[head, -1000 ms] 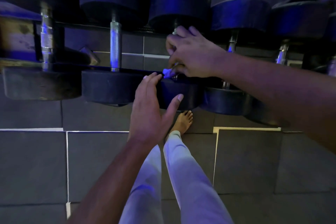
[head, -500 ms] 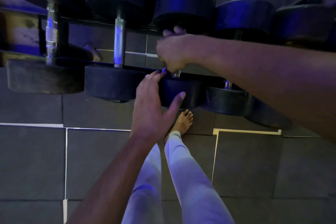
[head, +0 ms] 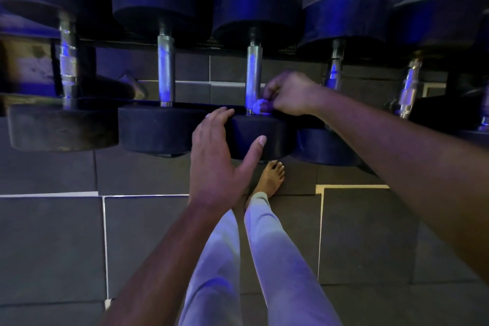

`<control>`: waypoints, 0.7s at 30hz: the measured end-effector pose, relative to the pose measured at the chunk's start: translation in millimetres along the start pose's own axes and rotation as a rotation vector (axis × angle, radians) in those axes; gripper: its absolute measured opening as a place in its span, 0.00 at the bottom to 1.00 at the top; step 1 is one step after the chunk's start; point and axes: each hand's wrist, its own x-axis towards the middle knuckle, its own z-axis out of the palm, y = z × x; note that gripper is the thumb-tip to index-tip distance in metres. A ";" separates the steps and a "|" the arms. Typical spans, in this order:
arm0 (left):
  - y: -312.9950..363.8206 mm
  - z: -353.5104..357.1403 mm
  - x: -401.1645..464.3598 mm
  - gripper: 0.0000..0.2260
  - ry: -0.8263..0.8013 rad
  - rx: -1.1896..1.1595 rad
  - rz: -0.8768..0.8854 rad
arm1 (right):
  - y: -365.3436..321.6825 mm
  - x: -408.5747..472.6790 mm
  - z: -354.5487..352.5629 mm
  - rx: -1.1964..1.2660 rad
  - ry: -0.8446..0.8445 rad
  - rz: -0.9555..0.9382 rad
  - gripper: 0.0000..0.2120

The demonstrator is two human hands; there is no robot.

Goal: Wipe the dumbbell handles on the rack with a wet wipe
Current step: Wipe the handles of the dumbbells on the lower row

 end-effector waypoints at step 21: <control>-2.3 -0.3 1.7 0.32 -0.023 0.018 0.009 | 7.5 -17.2 3.5 0.094 0.132 -0.291 0.08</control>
